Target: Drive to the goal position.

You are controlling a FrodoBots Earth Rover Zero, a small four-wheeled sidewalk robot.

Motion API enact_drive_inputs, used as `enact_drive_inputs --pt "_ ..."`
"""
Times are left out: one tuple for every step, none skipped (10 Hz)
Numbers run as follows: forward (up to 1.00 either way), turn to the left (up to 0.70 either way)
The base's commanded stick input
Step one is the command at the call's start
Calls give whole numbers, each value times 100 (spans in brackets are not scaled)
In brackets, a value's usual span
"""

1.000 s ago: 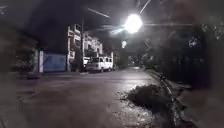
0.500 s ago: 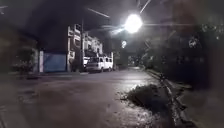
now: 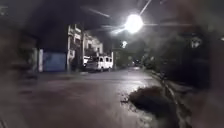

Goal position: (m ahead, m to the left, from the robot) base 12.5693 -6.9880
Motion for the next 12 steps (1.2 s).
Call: enact_drive_inputs --pt "70 0" --pt "70 0" --pt "70 0" --pt "70 0" --pt "70 0" --pt "70 0" --pt "70 0" --pt "70 0" --pt "70 0" --pt "70 0" --pt "70 0" --pt "70 -9"
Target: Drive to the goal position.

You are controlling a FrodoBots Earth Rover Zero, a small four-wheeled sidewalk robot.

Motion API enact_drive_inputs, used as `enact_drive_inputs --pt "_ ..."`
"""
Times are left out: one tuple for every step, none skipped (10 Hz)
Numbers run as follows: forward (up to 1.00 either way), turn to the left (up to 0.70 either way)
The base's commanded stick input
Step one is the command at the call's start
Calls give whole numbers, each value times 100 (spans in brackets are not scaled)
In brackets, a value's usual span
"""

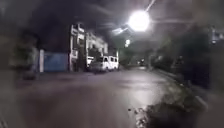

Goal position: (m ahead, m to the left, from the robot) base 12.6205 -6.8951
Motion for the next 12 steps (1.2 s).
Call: enact_drive_inputs --pt "70 -33" --pt "70 -35" --pt "70 -35" --pt "70 -35" --pt "70 -35" --pt "70 -35" --pt "70 -35" --pt "70 -35" --pt "70 -35" --pt "70 -35" --pt "70 -35" --pt "70 -35"
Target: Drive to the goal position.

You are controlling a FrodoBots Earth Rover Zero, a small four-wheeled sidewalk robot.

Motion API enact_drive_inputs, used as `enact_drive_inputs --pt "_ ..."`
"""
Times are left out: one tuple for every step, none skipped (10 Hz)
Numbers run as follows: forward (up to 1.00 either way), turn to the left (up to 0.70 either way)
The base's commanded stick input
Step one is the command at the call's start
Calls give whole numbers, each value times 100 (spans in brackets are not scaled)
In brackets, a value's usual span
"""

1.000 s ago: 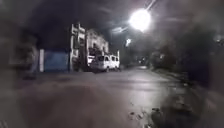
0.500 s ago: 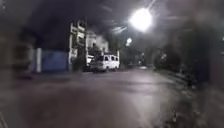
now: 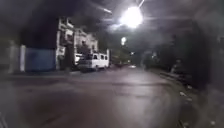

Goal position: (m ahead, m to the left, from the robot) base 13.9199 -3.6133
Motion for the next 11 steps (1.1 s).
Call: enact_drive_inputs --pt "70 -35" --pt "70 -35" --pt "70 -35" --pt "70 -35" --pt "70 -30" --pt "70 -12" --pt "70 0" --pt "70 0" --pt "70 0" --pt "70 0" --pt "70 0"
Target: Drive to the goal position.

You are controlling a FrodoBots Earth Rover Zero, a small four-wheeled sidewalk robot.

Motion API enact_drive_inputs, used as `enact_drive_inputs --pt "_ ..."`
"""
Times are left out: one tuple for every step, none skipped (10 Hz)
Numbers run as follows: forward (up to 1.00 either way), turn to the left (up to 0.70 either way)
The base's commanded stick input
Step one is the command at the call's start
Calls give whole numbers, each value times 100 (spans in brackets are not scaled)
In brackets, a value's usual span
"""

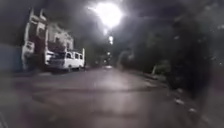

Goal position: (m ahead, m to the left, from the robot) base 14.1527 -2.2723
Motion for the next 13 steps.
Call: enact_drive_inputs --pt "70 0" --pt "70 0" --pt "70 0" --pt "70 0" --pt "70 0" --pt "70 0" --pt "70 0" --pt "70 0" --pt "70 0" --pt "70 0" --pt "70 0" --pt "70 0" --pt "70 0"
